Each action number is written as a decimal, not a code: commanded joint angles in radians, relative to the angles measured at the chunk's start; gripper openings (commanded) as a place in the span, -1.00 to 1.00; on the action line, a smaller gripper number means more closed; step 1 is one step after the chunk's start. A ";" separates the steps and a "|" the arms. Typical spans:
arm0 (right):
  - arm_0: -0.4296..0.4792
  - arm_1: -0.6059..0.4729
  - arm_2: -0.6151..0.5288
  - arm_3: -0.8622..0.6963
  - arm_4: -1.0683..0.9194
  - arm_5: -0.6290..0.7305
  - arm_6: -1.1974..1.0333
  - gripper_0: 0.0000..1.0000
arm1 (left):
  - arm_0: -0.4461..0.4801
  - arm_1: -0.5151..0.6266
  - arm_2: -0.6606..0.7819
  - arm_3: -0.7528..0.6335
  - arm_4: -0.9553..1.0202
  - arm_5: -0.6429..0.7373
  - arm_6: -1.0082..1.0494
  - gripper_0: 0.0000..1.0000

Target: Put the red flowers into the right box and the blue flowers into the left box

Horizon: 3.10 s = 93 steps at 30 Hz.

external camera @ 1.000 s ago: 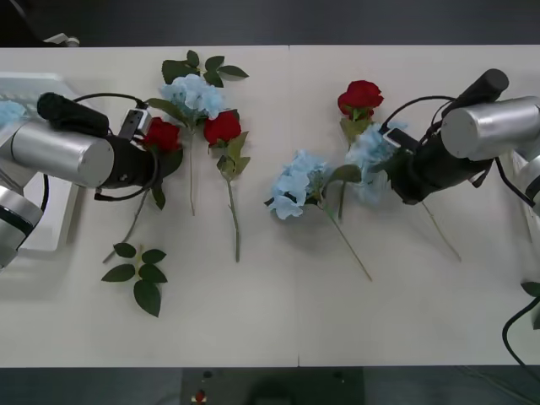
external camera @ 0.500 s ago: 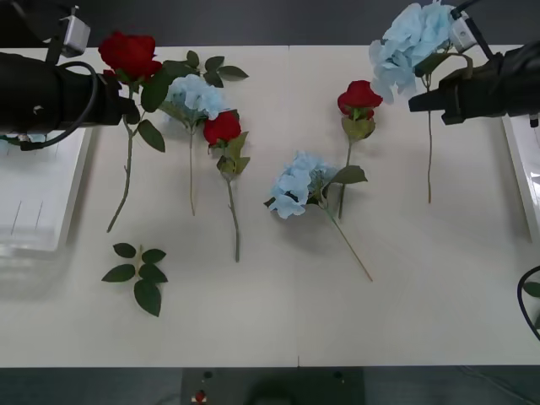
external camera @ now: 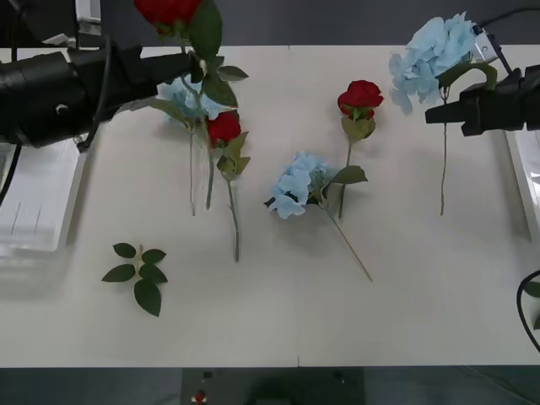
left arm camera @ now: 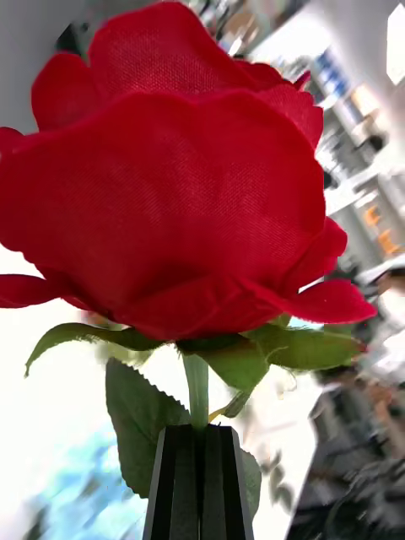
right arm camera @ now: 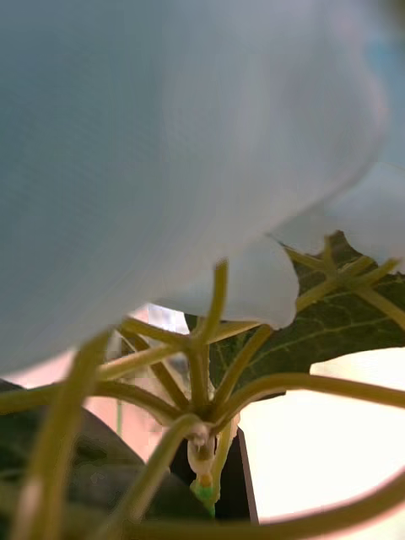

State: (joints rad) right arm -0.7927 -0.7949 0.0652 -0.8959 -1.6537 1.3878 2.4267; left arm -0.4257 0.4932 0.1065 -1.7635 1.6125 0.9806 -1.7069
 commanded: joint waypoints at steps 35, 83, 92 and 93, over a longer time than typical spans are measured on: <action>-0.057 -0.107 0.252 0.210 0.161 -0.168 0.132 1.00 | -0.097 -0.389 -0.340 0.162 -0.160 -0.356 -0.056 -1.00; 0.578 0.026 0.105 -0.535 -0.732 -0.251 0.279 1.00 | -0.100 -0.363 -0.363 0.162 -0.112 -0.355 -0.065 -1.00; 0.544 0.207 0.091 -0.534 -0.604 -0.325 0.279 1.00 | -0.100 -0.363 -0.363 0.162 -0.106 -0.355 -0.065 -1.00; 0.543 0.217 0.088 -0.534 -0.595 -0.329 0.279 1.00 | -0.100 -0.361 -0.363 0.162 -0.106 -0.355 -0.065 -1.00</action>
State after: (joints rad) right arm -0.2127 -0.6093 0.1846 -1.4045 -2.2676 1.0686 2.6924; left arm -0.4997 0.1096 -0.2496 -1.5786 1.4988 0.6329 -1.7902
